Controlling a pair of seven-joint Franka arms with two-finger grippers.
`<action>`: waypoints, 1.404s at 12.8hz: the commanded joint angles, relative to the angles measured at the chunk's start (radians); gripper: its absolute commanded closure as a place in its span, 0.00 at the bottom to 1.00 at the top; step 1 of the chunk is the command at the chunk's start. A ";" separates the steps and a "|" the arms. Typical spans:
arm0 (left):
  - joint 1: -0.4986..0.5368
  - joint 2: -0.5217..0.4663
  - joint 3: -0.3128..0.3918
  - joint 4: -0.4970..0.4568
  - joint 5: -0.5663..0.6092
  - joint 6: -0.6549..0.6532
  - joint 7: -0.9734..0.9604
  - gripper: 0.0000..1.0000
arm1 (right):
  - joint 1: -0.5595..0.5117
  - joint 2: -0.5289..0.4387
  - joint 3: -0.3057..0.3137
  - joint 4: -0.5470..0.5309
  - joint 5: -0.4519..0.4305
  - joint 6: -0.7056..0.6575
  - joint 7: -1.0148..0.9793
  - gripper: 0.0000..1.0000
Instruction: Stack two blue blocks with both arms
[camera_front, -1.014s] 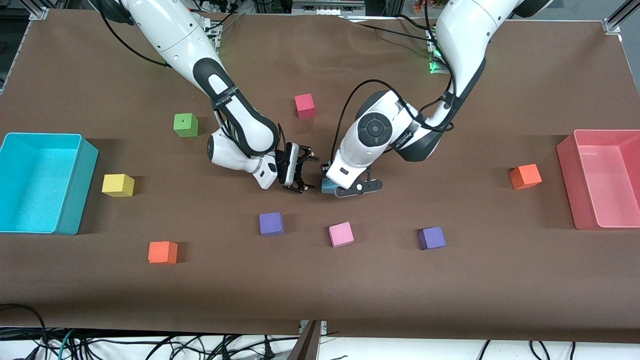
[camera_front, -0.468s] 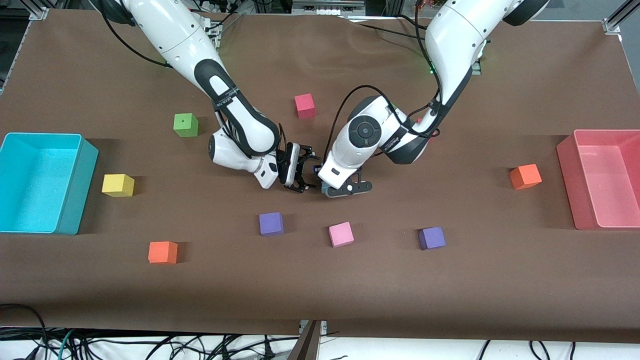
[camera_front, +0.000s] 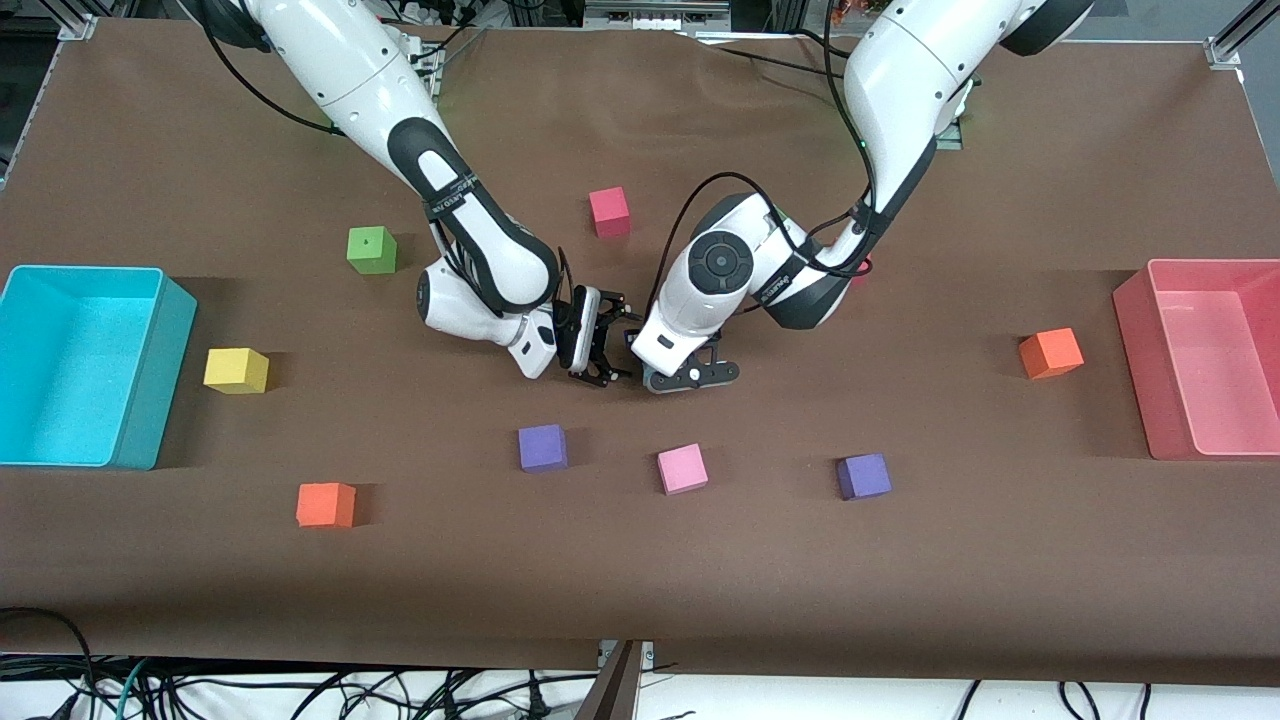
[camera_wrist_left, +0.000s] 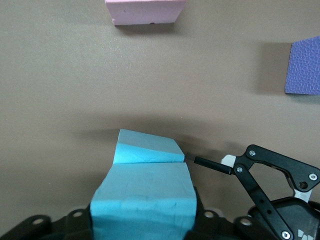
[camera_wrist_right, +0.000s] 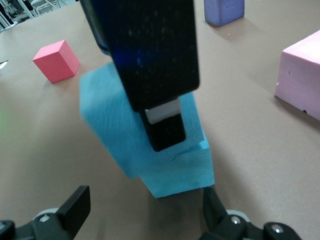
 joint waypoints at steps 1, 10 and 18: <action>-0.011 0.007 0.011 0.034 0.030 -0.005 -0.024 0.00 | 0.003 0.008 0.006 0.014 0.026 0.015 -0.019 0.00; 0.017 -0.233 -0.003 0.032 -0.055 -0.332 -0.001 0.00 | 0.002 0.002 0.003 0.014 0.024 0.012 -0.024 0.00; 0.254 -0.515 0.005 0.035 -0.060 -0.729 0.371 0.00 | 0.000 -0.011 0.000 0.012 0.018 0.011 -0.028 0.00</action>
